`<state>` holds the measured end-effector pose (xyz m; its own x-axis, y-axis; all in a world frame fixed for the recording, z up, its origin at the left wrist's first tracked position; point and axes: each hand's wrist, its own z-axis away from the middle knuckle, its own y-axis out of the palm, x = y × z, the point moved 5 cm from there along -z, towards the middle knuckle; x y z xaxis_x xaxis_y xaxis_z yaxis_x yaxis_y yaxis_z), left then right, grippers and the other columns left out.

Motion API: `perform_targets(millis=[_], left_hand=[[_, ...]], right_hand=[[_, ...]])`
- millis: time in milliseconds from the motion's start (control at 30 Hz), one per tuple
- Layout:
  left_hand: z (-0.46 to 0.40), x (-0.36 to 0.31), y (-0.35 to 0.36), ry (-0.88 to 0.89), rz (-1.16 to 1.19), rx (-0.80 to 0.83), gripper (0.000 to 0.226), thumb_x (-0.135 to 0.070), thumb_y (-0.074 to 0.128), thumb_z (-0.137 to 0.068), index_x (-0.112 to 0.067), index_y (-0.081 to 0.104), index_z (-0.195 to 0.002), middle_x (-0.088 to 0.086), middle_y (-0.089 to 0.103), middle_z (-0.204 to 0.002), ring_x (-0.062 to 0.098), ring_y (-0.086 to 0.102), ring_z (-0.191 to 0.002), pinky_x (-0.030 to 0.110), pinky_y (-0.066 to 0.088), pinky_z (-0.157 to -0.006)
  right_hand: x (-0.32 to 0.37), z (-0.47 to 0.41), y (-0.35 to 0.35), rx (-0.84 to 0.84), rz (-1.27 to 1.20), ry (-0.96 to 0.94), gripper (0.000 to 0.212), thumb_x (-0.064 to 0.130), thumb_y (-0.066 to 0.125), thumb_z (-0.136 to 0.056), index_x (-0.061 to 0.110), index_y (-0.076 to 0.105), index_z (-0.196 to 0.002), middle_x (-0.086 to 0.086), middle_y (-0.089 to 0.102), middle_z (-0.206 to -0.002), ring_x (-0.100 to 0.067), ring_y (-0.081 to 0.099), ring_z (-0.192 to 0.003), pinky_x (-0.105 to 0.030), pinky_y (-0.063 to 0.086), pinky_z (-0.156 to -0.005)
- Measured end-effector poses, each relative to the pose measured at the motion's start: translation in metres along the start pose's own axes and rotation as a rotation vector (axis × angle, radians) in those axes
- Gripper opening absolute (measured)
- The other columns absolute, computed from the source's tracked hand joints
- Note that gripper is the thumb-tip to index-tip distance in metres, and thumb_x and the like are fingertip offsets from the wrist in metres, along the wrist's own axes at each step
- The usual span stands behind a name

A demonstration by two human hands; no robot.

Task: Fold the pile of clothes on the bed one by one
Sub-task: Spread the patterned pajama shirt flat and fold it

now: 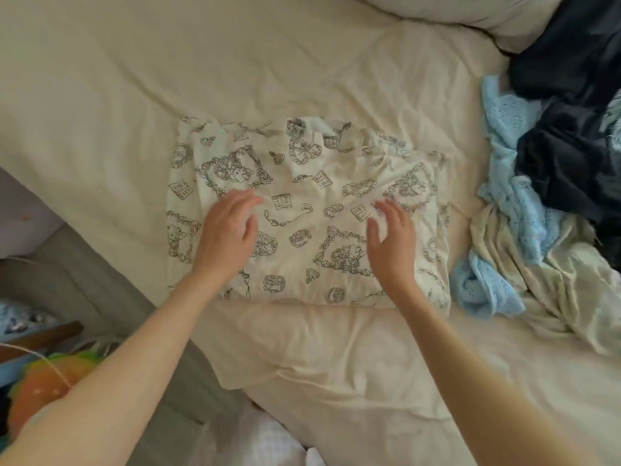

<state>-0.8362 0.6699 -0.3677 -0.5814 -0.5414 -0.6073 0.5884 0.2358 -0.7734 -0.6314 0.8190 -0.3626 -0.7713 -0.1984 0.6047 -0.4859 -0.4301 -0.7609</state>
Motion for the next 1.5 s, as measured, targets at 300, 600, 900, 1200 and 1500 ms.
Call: perform_targets(millis=[300,600,900,1200,1500], left_hand=[[-0.121,-0.029,-0.002,0.243,-0.283,0.004,0.057,0.012,0.041,-0.089,-0.016,0.045,-0.139,0.009,0.039,-0.147,0.030,0.027,-0.138,0.044,0.019,-0.114],[-0.140,-0.029,0.013,0.251,-0.289,-0.007,0.025,-0.032,0.069,-0.082,-0.011,0.069,-0.096,0.013,0.046,-0.126,0.033,0.038,-0.118,0.041,0.030,-0.094],[-0.164,-0.031,-0.020,0.199,-0.089,-0.222,0.035,-0.035,0.071,-0.078,-0.003,0.064,-0.089,0.013,0.054,-0.115,0.029,0.046,-0.112,0.027,0.027,-0.089],[-0.046,0.021,-0.022,-0.055,-0.121,-0.269,0.035,-0.024,0.063,-0.089,-0.008,0.057,-0.119,0.016,0.048,-0.130,0.032,0.039,-0.125,0.044,0.027,-0.104],[0.107,0.116,-0.008,-1.018,0.571,-0.312,0.043,-0.039,0.051,-0.094,-0.008,0.045,-0.123,0.014,0.055,-0.120,0.023,0.058,-0.091,0.029,0.048,-0.070]], right_hand=[[0.010,-0.070,0.016,-0.081,0.226,-0.121,0.039,0.028,0.037,-0.101,0.014,0.048,-0.135,-0.007,0.041,-0.146,-0.026,0.035,-0.136,-0.047,0.023,-0.111],[0.021,-0.145,0.003,0.019,0.442,-0.252,0.026,0.026,0.050,-0.095,0.011,0.060,-0.113,-0.003,0.053,-0.130,-0.023,0.033,-0.134,-0.048,0.011,-0.115],[0.026,-0.153,-0.013,-0.080,0.203,-0.122,0.020,0.023,0.056,-0.093,0.010,0.063,-0.107,-0.002,0.053,-0.129,-0.021,0.040,-0.126,-0.037,0.025,-0.107],[0.025,-0.035,0.028,-0.053,0.168,-0.157,0.048,0.026,0.043,-0.100,0.013,0.035,-0.145,-0.009,0.025,-0.155,-0.025,0.015,-0.146,-0.050,0.006,-0.118],[-0.049,0.094,0.007,-0.227,0.058,0.239,0.018,0.016,0.053,-0.095,0.004,0.065,-0.088,-0.010,0.062,-0.088,-0.034,0.058,-0.087,-0.042,0.044,-0.076]])
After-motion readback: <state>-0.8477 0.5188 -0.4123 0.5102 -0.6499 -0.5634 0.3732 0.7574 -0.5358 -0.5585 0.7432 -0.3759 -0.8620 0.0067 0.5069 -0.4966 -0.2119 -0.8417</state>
